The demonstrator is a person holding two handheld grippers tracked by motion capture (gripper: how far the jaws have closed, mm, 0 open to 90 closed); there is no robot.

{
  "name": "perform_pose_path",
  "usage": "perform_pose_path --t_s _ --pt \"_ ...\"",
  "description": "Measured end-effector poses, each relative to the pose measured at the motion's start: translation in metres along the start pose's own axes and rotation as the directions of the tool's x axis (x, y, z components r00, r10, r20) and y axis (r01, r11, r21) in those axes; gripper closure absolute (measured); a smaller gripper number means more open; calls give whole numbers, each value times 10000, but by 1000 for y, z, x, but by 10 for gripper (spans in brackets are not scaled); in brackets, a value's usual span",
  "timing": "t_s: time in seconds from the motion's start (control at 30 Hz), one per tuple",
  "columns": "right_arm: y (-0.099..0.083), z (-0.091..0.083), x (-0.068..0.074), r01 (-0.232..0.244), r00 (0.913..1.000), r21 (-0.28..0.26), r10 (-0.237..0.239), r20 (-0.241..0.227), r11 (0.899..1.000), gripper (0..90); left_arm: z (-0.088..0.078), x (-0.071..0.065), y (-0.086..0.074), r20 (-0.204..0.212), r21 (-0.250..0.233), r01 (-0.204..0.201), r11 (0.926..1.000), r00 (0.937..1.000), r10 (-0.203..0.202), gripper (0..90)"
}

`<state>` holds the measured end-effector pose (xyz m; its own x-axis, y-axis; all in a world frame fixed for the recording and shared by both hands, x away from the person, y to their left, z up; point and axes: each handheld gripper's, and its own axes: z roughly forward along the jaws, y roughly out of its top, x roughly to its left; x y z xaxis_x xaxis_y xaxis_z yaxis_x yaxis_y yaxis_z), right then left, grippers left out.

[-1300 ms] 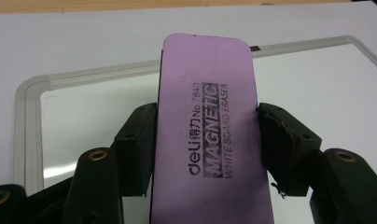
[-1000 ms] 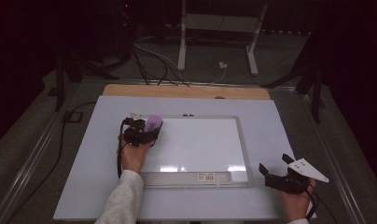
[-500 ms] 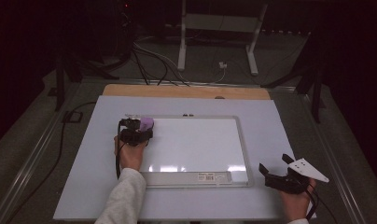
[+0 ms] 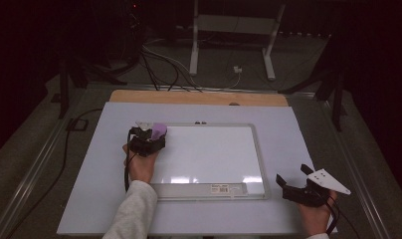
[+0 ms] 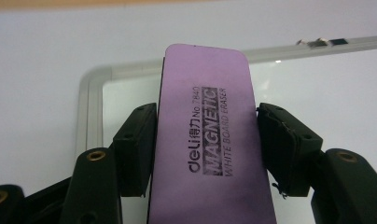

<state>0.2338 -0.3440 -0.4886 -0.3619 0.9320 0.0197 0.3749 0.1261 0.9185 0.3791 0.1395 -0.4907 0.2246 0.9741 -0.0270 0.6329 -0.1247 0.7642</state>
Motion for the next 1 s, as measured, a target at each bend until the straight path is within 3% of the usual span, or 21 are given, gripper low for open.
perform_pose_path --t_s 0.07,0.13,0.17,0.3,0.43,0.57,0.63,0.73,0.77,0.83,0.93,1.0 --pt "0 0 0 2 10000 8 -2 -3 10000 6 2 -3 0 -250 111 -212 9997 9995 215 412" --pt "0 0 0 -5 10000 9 5 -7 10000 6 5 -4 -1 -872 398 -268 9988 9957 302 413" --pt "0 0 0 -16 10000 3 16 -10 10000 6 7 -3 -1 -1091 569 -132 9983 9938 194 414" --pt "0 0 -1 -29 10000 8 29 -17 10000 6 11 6 -5 -1244 792 439 9959 9917 -338 415" --pt "0 0 0 -14 10000 25 14 -25 10000 6 12 11 -7 -1127 714 728 9948 9915 -645 411" --pt "0 0 0 -12 10000 20 12 -23 10000 6 14 13 -8 -943 759 932 9927 9918 -859 240" --pt "0 0 0 -17 10000 32 17 -16 10000 6 9 11 -7 -886 332 876 9956 9925 -844 201" --pt "0 1 0 -48 10000 49 48 -17 10000 6 -1 5 -3 -615 -394 334 9987 9975 -358 248" --pt "0 1 0 -34 10000 49 34 -24 10000 6 -2 4 -2 -260 -417 138 9990 9996 -149 292" --pt "0 1 0 -17 10000 49 17 -22 10000 7 0 1 -1 -309 -156 -190 9997 9993 185 338" --pt "0 0 0 3 10000 25 -3 -19 10000 6 6 5 -3 -171 286 113 9995 9998 -108 344" --pt "0 0 0 -25 10000 20 25 -8 10000 7 6 6 -3 -146 204 261 9995 9996 -258 344"
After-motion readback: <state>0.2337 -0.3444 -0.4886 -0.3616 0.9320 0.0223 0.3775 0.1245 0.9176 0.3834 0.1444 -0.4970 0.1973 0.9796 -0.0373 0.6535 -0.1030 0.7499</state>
